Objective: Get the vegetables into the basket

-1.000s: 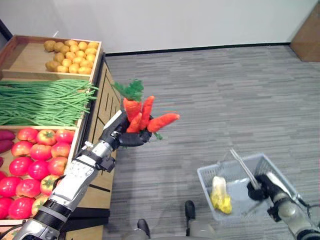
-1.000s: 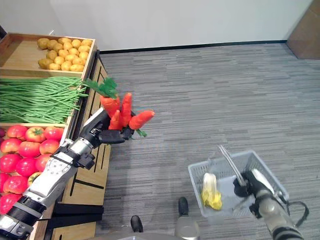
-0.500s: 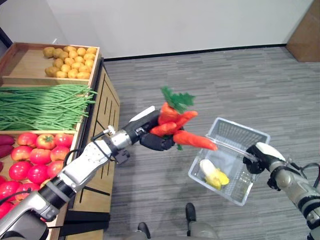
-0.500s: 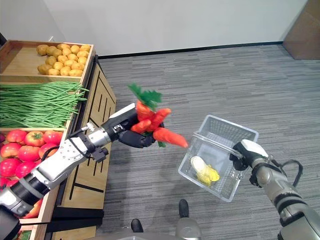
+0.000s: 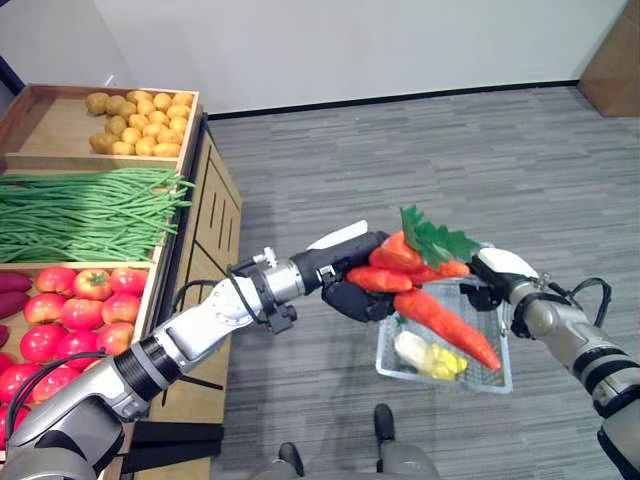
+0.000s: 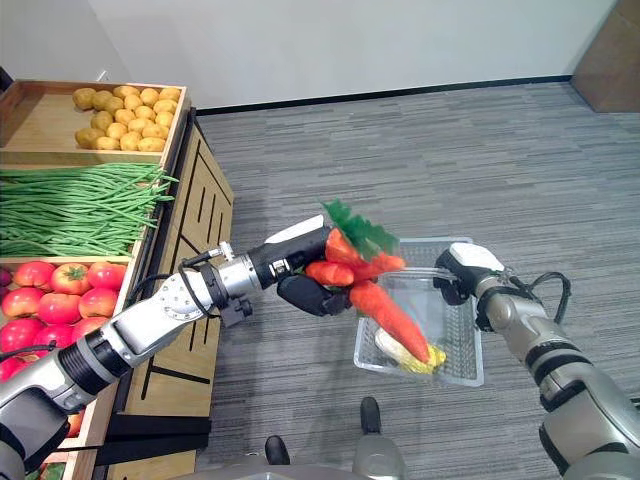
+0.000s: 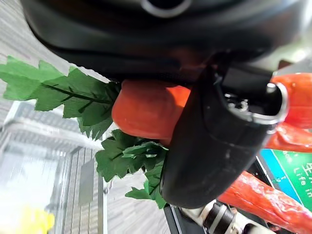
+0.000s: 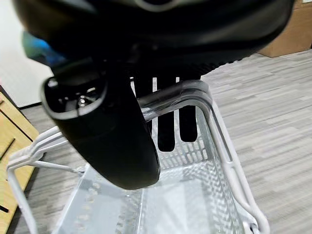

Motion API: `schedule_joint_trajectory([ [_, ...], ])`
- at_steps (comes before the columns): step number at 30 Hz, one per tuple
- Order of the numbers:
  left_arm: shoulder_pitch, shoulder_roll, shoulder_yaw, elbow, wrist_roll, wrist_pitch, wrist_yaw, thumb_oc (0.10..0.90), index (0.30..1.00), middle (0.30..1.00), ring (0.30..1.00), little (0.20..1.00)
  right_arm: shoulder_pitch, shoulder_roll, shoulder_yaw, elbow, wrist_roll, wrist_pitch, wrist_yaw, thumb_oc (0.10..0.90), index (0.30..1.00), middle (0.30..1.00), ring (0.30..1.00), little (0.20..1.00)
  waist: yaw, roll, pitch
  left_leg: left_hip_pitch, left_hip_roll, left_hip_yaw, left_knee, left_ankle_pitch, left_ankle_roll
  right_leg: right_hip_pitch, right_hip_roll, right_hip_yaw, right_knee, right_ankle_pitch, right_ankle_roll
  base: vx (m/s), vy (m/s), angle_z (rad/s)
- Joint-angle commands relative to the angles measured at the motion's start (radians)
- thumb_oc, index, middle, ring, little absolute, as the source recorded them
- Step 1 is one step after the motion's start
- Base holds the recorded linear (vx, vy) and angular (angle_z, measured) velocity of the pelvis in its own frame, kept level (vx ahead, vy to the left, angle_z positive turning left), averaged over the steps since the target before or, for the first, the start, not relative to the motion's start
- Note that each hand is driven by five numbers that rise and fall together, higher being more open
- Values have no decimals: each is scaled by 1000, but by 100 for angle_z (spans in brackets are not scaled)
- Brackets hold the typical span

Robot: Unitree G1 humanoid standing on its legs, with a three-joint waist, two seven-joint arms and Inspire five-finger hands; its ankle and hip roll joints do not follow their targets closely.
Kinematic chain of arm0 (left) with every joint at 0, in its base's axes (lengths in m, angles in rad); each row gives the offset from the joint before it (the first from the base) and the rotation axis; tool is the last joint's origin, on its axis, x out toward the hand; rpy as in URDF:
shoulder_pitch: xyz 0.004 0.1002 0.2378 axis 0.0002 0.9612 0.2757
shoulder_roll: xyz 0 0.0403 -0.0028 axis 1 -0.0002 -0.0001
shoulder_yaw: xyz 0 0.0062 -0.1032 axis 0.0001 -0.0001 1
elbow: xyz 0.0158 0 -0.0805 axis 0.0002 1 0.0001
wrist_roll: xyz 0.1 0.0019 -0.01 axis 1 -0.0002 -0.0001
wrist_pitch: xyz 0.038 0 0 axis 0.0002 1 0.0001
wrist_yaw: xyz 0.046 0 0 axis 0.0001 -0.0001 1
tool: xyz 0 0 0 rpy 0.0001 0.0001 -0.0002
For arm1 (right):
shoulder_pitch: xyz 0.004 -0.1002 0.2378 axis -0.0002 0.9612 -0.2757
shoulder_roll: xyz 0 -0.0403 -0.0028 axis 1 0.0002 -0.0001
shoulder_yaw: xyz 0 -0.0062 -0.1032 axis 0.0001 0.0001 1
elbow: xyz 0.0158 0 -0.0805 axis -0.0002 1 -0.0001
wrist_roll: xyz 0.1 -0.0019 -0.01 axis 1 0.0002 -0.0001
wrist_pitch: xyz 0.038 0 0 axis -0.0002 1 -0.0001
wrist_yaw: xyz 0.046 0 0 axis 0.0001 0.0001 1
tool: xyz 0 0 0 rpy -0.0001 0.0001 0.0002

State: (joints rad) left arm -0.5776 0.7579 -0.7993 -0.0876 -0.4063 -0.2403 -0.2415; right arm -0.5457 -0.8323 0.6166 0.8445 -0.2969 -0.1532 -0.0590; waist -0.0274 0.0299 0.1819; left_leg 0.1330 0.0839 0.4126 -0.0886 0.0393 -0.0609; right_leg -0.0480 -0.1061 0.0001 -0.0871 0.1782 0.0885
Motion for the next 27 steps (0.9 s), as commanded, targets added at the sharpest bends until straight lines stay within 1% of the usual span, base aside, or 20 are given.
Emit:
schedule_joint_trajectory([
  [1,-143,-20,-39,-68,7,-100,16,400,300,300,300,300,-273,-27,5,-65,88,-38,-87,400,300,300,300,300,17,-26,-46,-28,61,-59,1,34,-80,77,-86,-59,0,-69,113,0,0,0],
  [7,-130,-58,-69,-22,71,-89,15,400,300,300,300,300,-307,9,-5,-141,149,-39,-82,400,300,300,300,300,14,-30,-49,-23,61,-56,1,32,-78,80,-86,-56,0,-71,112,0,0,0],
  [9,-127,-79,-76,16,103,-88,27,400,300,300,300,300,-316,27,-10,-172,174,-41,-83,400,300,300,300,300,11,-32,-49,-20,60,-55,1,32,-77,82,-84,-54,0,-71,111,0,0,0],
  [10,-128,-94,-75,50,151,-88,43,400,300,300,300,300,-317,46,-18,-207,205,-45,-77,400,300,300,300,300,8,-34,-51,-19,60,-54,1,31,-77,81,-83,-52,0,-71,110,0,0,0],
  [11,-128,-96,-76,52,152,-89,44,400,300,300,300,300,-316,45,-19,-209,206,-44,-77,400,300,300,300,300,9,-34,-51,-19,60,-54,1,31,-77,81,-83,-52,0,-71,110,0,0,0],
  [12,-126,-114,-73,96,213,-88,65,400,300,300,300,300,-307,65,-35,-232,244,-47,-70,400,300,300,300,300,7,-35,-53,-19,60,-52,1,31,-76,81,-82,-52,0,-71,109,0,0,0],
  [16,-119,-136,-70,147,269,-86,88,400,300,300,300,300,-293,81,-48,-261,278,-48,-60,400,300,300,300,300,6,-37,-55,-20,60,-52,1,31,-76,80,-81,-51,0,-72,108,0,0,0],
  [18,-103,-166,-52,224,349,-75,122,400,300,300,300,300,-271,108,-62,-314,325,-50,-44,400,300,300,300,300,4,-40,-55,-18,61,-50,1,31,-75,79,-81,-51,0,-71,107,0,0,0],
  [23,-91,-200,-46,340,482,-71,154,400,300,300,300,300,-253,125,-65,-394,375,-54,-17,400,300,300,300,300,0,-43,-59,-16,62,-45,1,30,-76,78,-79,-48,0,-71,107,0,0,0],
  [27,-84,-211,-29,432,585,-67,178,400,300,300,300,300,-243,132,-62,-467,401,-61,4,400,300,300,300,300,-2,-44,-64,-12,64,-42,1,29,-77,80,-78,-48,0,-71,106,0,0,0],
])
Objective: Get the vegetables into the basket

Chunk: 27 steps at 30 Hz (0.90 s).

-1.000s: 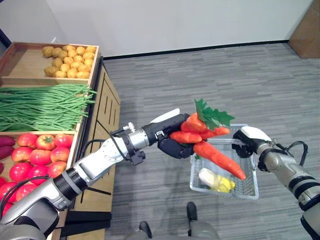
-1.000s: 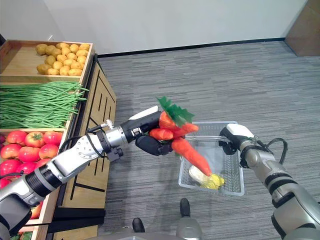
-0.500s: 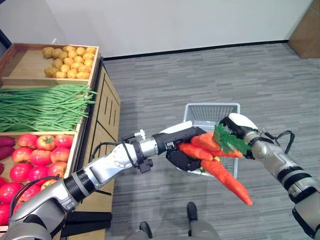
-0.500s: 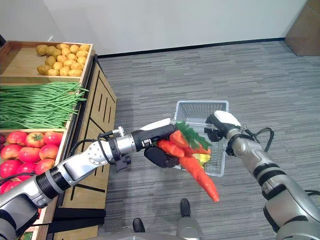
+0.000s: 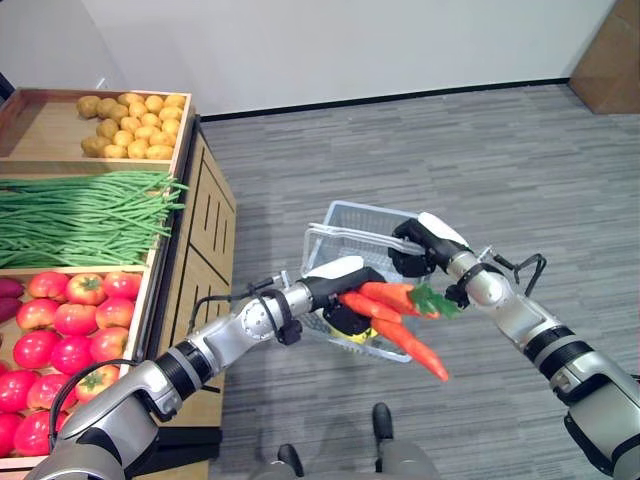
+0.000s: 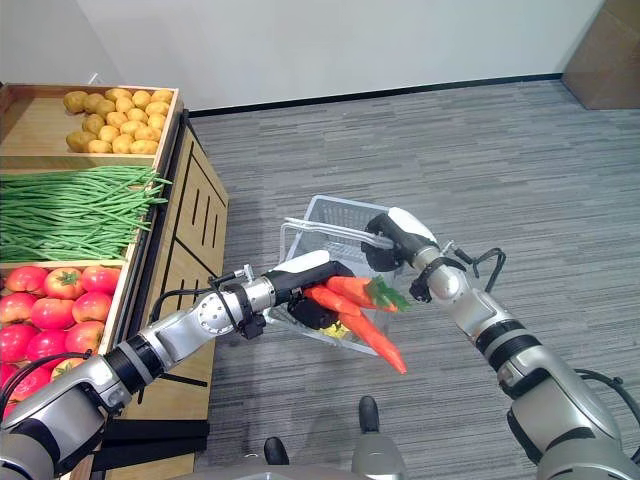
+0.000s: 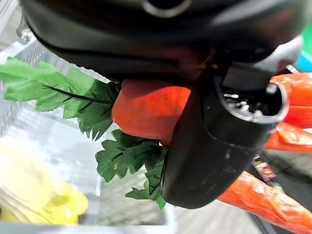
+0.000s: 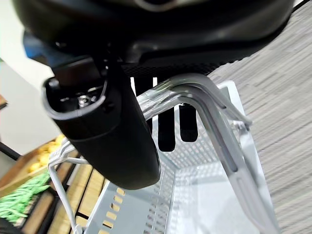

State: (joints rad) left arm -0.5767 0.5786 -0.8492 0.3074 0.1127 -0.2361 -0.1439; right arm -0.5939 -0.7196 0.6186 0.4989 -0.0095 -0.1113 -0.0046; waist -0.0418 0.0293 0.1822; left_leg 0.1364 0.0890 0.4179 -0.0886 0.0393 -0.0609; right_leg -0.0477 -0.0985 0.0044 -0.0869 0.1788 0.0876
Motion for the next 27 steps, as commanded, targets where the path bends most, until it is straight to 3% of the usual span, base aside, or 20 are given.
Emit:
schedule_joint_trajectory([
  [1,-82,-33,27,55,79,-68,84,400,300,300,300,300,-194,19,-65,-133,116,-106,-50,400,300,300,300,300,13,-43,-65,-15,59,-47,1,29,-77,80,-85,-51,0,-72,107,0,0,0],
  [7,-52,-65,101,266,206,-27,181,400,300,300,300,300,-152,25,-64,-253,181,-124,0,400,300,300,300,300,10,-44,-68,-9,59,-39,1,30,-79,82,-84,-50,0,-71,105,0,-1,-1],
  [25,-2,-108,272,490,416,107,400,400,300,300,300,300,-38,-15,-74,-455,251,-150,72,400,300,300,300,300,11,-56,-61,-5,70,-38,1,34,-85,89,-74,-59,0,-76,98,0,-1,0],
  [26,-2,-109,272,490,416,107,400,588,564,564,564,564,-38,-15,-74,-455,251,-150,72,400,300,300,300,300,11,-56,-61,-5,70,-38,1,34,-85,89,-74,-59,0,-76,98,0,0,0],
  [27,-2,-111,274,492,424,111,406,639,635,635,635,635,-36,-14,-72,-457,249,-150,73,400,300,300,300,300,12,-57,-61,-6,71,-39,1,35,-85,90,-73,-59,0,-76,97,0,0,0],
])
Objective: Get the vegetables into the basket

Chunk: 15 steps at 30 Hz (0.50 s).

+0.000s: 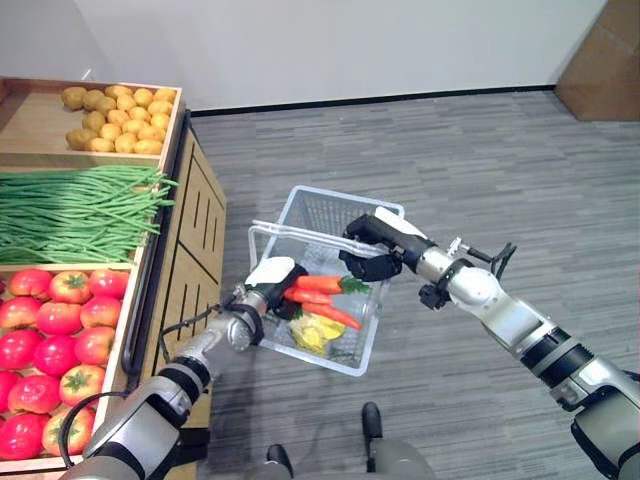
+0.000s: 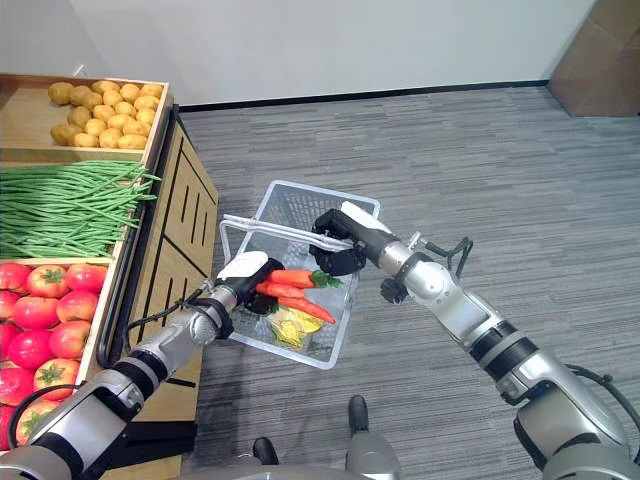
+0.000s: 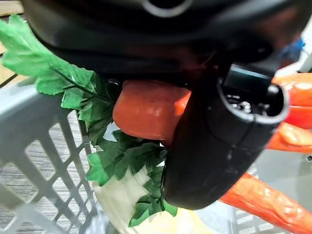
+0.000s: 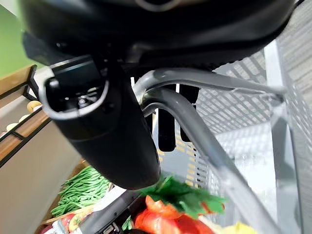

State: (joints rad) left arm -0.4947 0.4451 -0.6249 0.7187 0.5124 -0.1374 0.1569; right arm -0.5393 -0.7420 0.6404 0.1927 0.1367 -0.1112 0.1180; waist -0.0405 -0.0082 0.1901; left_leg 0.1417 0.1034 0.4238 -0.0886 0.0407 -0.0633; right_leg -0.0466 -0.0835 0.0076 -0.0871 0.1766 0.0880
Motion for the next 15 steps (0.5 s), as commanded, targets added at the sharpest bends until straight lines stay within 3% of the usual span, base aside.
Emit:
schedule_joint_trajectory([
  [1,-83,21,52,75,30,15,110,900,1000,1000,1000,1000,-91,8,-93,-158,102,-151,-49,400,300,300,300,300,11,-19,-68,-12,58,-46,1,34,-83,89,-88,-62,0,-74,96,0,0,0],
  [15,-43,24,29,-13,41,-10,93,900,1000,1000,1000,1000,-47,45,-129,-52,78,-139,-89,400,300,300,300,300,18,-19,-75,0,53,-52,1,28,-79,106,-89,-72,0,-81,92,1,1,0],
])
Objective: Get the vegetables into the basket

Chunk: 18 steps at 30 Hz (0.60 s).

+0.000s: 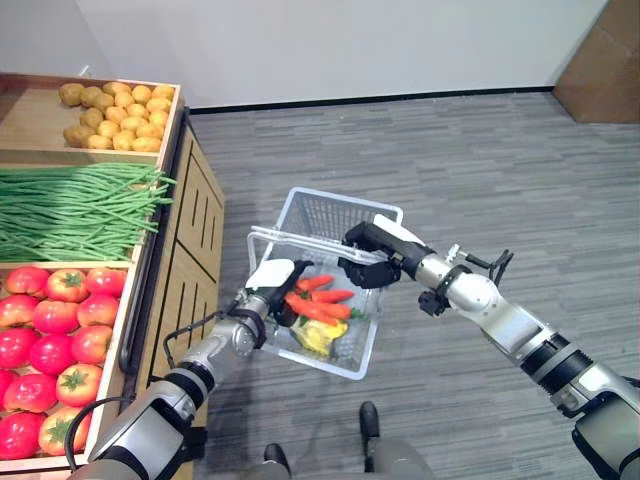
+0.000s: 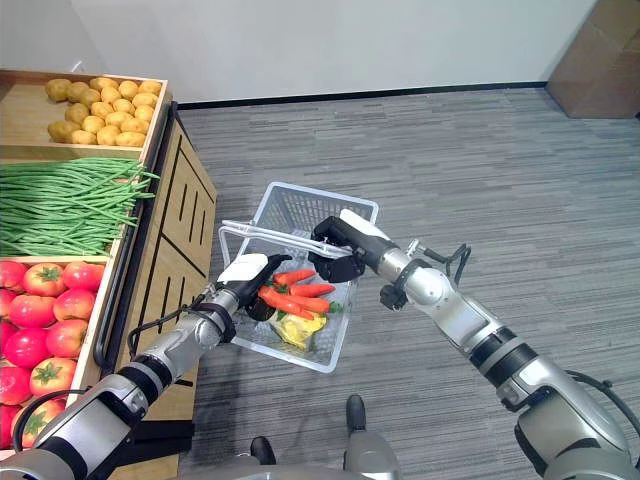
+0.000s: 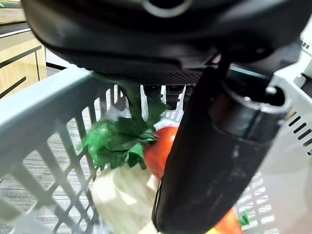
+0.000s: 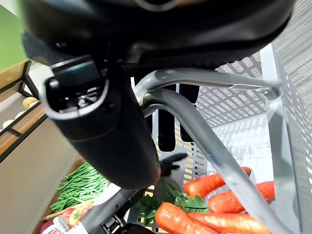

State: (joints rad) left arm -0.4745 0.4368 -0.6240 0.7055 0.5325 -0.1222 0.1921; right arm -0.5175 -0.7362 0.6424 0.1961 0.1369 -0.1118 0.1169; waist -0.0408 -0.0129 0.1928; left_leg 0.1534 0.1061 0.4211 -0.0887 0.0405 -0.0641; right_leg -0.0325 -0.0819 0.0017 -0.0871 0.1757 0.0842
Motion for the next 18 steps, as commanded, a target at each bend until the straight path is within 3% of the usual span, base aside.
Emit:
schedule_joint_trajectory([
  [1,-52,35,29,-29,8,-36,52,900,1000,1000,1000,1000,-59,45,-140,-28,67,-134,-95,400,300,300,300,300,20,-15,-80,-11,49,-52,1,26,-78,94,-92,-68,0,-80,96,0,0,0],
  [7,-7,58,23,-180,-63,-91,-1,900,1000,1000,1000,1000,-18,57,-184,75,15,-116,-126,400,300,300,300,300,30,-16,-87,-13,45,-66,1,23,-73,101,-97,-74,0,-81,96,0,0,1],
  [11,39,70,25,-285,-185,-126,-81,900,1000,1000,1000,1000,13,65,-225,145,-19,-101,-148,400,300,300,300,300,35,-14,-89,-16,42,-76,1,23,-70,103,-100,-82,0,-82,96,-11,9,7],
  [13,98,107,11,-404,-393,-149,-208,900,1000,1000,1000,1000,42,65,-264,224,-40,-87,-162,400,300,300,300,300,41,-8,-92,-20,38,-85,1,22,-67,107,-104,-86,0,-81,96,-19,16,9],
  [17,150,182,-7,-555,-760,-150,-349,900,1000,1000,1000,1000,71,66,-291,300,-44,-86,-169,400,300,300,300,300,45,-2,-95,-22,34,-91,1,21,-65,108,-108,-89,0,-77,97,-4,6,1],
  [18,151,182,-6,-556,-761,-149,-349,900,1000,1000,1000,1000,71,67,-291,301,-44,-86,-169,400,300,300,300,300,44,-2,-95,-22,34,-91,1,21,-65,108,-108,-89,0,-77,97,0,0,0],
])
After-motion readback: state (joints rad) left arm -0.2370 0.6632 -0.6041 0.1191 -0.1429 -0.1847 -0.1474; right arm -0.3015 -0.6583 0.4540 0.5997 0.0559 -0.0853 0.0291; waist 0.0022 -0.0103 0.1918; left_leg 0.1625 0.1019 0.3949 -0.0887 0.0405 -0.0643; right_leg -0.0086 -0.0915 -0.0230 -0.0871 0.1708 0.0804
